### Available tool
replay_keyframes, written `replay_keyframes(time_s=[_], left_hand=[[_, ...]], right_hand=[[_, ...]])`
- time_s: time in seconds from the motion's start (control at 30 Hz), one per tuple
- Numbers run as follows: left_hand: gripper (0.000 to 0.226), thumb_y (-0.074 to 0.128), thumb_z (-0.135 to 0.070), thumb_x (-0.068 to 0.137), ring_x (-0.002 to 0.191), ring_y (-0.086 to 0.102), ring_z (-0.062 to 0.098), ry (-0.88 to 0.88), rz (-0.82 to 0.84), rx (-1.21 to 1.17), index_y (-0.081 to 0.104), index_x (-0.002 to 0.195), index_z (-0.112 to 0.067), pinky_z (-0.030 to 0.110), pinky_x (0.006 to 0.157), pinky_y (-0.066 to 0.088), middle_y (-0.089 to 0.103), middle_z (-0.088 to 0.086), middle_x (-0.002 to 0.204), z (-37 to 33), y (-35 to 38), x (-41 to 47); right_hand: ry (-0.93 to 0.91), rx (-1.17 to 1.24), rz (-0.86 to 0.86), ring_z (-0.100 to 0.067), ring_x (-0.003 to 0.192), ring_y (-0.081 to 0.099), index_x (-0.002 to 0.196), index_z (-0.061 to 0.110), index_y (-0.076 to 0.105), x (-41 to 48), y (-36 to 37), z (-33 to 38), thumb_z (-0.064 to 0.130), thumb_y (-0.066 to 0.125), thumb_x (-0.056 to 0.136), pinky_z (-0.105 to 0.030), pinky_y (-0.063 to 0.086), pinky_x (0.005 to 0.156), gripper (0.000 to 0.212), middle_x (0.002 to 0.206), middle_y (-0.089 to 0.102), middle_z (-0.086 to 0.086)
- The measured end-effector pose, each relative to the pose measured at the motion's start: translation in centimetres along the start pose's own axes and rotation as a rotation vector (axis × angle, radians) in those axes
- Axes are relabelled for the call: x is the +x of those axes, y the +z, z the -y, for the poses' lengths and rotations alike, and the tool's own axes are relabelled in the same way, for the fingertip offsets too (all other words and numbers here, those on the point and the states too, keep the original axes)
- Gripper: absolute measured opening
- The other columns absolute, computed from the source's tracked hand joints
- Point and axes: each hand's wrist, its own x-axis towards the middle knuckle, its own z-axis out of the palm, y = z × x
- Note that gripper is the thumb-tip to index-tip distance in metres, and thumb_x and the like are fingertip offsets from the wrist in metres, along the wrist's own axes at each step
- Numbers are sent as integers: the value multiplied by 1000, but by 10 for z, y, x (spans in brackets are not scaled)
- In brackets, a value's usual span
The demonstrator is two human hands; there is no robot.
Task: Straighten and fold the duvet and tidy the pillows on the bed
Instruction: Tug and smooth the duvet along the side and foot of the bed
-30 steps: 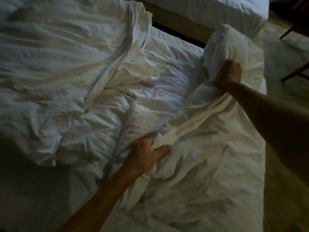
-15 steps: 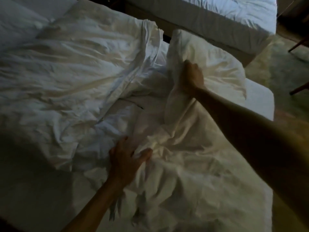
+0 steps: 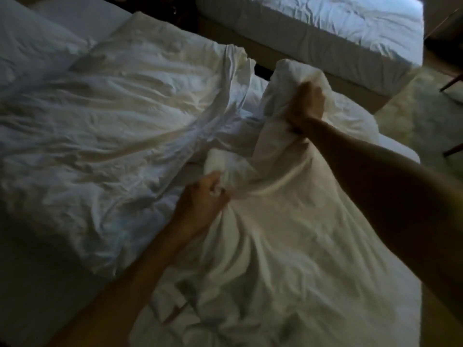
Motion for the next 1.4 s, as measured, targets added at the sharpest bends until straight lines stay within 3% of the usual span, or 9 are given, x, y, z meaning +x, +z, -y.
replay_keyframes(time_s=[0.17, 0.3, 0.4, 0.57, 0.67, 0.9, 1.2, 1.3, 1.4], left_hand=[[38, 51, -33, 78, 104, 60, 33, 40, 8, 230, 54, 111, -15, 39, 86, 47, 62, 14, 115, 26, -37, 50], [53, 55, -30, 80, 127, 38, 39, 12, 8, 554, 44, 132, -27, 48, 103, 35, 25, 15, 152, 53, -3, 39], [54, 51, -43, 87, 132, 33, 39, 78, -48, 653, 49, 133, -15, 47, 109, 31, 29, 20, 150, 68, 8, 27], [49, 46, -49, 94, 117, 55, 34, -251, 220, 425, 64, 116, -9, 37, 97, 42, 58, 23, 127, 78, -24, 30], [44, 53, -41, 93, 111, 57, 37, -269, 90, 347, 63, 113, -4, 37, 90, 41, 60, 26, 120, 78, -43, 11], [43, 53, -23, 83, 126, 47, 37, 233, -166, 570, 55, 123, -6, 45, 104, 36, 49, 21, 137, 38, 22, -29], [45, 40, -39, 87, 136, 37, 32, 621, 123, 661, 56, 127, -26, 56, 110, 26, 46, 6, 145, -42, 124, -70], [50, 36, -53, 86, 141, 15, 46, 531, 107, 727, 47, 133, -39, 69, 109, 4, 31, 1, 154, -49, 150, -78], [60, 34, -64, 85, 141, -6, 49, 347, 120, 701, 24, 142, -49, 69, 107, -5, 5, -3, 161, -32, 167, -82]], right_hand=[[-75, 103, 171, -37, 133, 38, 140, 2, 37, 27, 15, 28, 26, 41, 98, -41, 29, 109, 48, 143, 40, -21], [-270, -153, 468, -47, 135, 27, 144, 3, 26, -24, 89, 31, 43, 32, 92, -57, 26, 110, 65, 150, 24, -26], [-260, -108, 443, -44, 140, 15, 148, 7, 13, -46, 123, 25, 45, 29, 95, -59, 19, 111, 67, 154, 15, -25], [-342, 38, 389, -36, 125, 45, 130, 9, 46, -61, 96, -8, 46, 18, 93, -49, 33, 105, 59, 133, 51, -18], [-303, -1, 254, -35, 122, 49, 118, 5, 55, -88, 72, -59, 25, 35, 99, -44, 32, 103, 34, 125, 57, -20], [-180, -152, 50, -34, 120, 54, 114, 3, 58, -190, 32, -145, 23, 42, 95, -43, 38, 102, 31, 120, 61, -22], [213, 136, -13, -28, 140, 26, 145, 12, 30, -284, -15, -191, 38, 45, 94, -43, 19, 117, 59, 151, 32, -11], [613, 417, -120, -28, 135, 33, 143, 18, 30, -309, -33, -220, 45, 54, 91, -49, 28, 113, 63, 147, 35, -8], [912, 597, 21, -33, 131, 41, 142, 12, 31, -326, -29, -259, 67, 55, 80, -50, 36, 108, 86, 145, 40, -14]])
